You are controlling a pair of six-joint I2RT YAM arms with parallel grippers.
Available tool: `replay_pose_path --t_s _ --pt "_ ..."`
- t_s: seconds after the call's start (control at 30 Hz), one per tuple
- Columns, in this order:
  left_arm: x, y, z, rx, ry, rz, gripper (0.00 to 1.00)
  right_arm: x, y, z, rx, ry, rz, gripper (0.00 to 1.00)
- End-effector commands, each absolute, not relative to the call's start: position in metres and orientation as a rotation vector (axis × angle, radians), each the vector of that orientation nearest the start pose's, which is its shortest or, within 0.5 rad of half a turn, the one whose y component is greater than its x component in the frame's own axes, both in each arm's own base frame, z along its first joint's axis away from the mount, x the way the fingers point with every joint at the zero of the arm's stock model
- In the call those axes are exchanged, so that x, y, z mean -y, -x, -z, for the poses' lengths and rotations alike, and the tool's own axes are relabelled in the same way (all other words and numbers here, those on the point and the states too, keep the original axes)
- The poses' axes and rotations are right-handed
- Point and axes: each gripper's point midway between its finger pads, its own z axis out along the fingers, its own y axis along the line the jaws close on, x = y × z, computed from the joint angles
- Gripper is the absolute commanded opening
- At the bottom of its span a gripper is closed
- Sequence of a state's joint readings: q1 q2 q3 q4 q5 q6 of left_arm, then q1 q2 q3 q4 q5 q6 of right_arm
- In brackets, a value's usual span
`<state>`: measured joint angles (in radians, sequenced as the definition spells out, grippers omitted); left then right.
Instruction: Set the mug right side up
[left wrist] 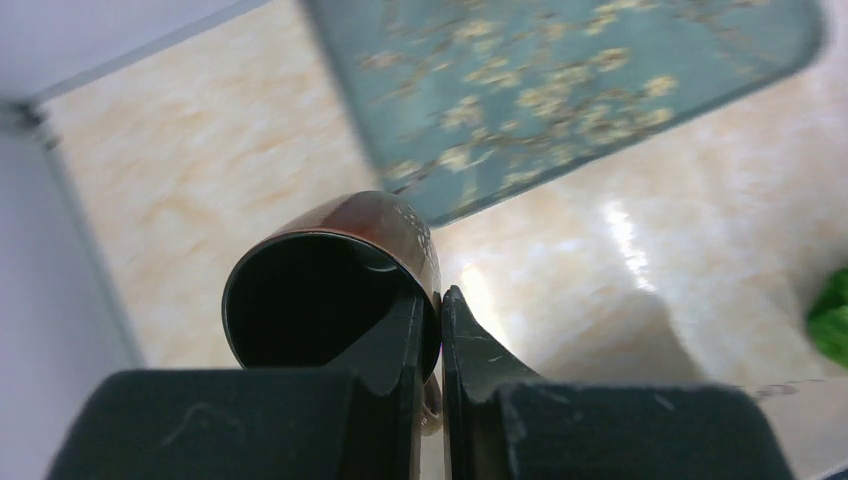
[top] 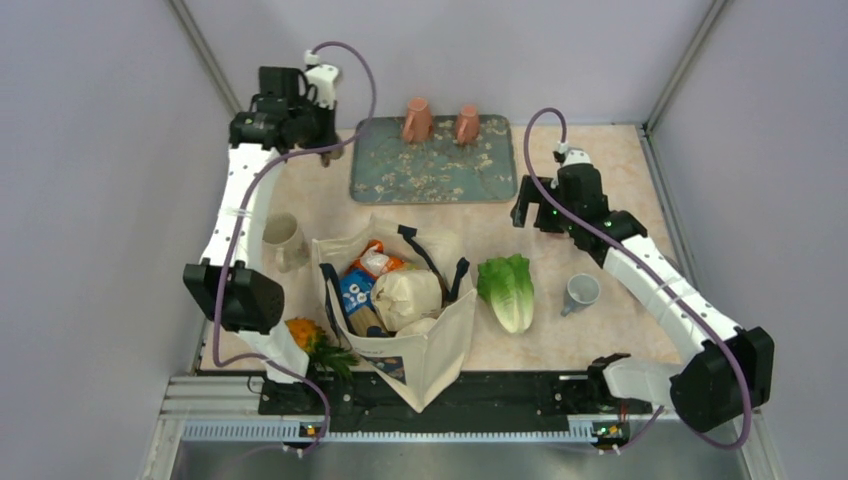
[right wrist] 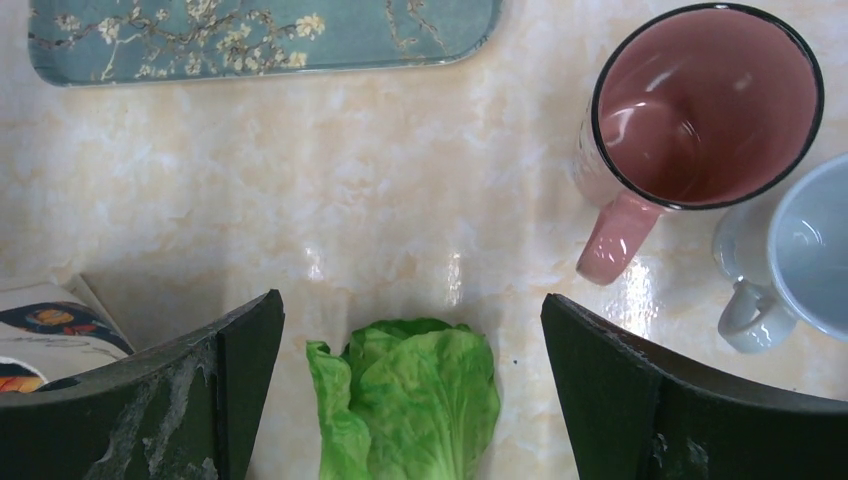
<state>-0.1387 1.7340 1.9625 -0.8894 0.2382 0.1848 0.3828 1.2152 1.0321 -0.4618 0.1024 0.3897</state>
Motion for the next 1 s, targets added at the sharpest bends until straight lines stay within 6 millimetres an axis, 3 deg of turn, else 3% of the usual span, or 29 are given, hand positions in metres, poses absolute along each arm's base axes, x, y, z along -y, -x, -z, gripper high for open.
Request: replay_pose_path --t_s 0.0,0.23,0.43,0.63,0.77,0.97 --pt "0.006 -0.427 -0.339 -2.151 -0.389 -0.010 0.00 -0.124 -0.324 -0.206 -2.198 -0.099 -0.312 0.99" --pt "-0.106 -0.384 -0.317 -2.263 -0.241 -0.297 0.00 -0.131 -0.324 -0.212 -2.196 -0.081 -0.359 0.99" --pt "-0.157 -0.341 -0.310 -2.330 -0.185 -0.436 0.00 -0.131 -0.324 -0.206 -2.181 -0.067 -0.359 0.99" --pt "-0.165 -0.309 -0.272 -2.428 -0.150 -0.385 0.00 -0.137 -0.324 -0.197 -2.203 -0.015 -0.378 0.99" --pt "-0.162 -0.289 -0.217 -2.531 -0.109 -0.305 0.00 -0.136 -0.324 -0.196 -2.200 -0.015 -0.370 0.99" --pt "-0.153 -0.264 -0.150 -2.685 -0.103 -0.201 0.00 -0.139 -0.326 -0.198 -2.183 -0.014 -0.391 0.99"
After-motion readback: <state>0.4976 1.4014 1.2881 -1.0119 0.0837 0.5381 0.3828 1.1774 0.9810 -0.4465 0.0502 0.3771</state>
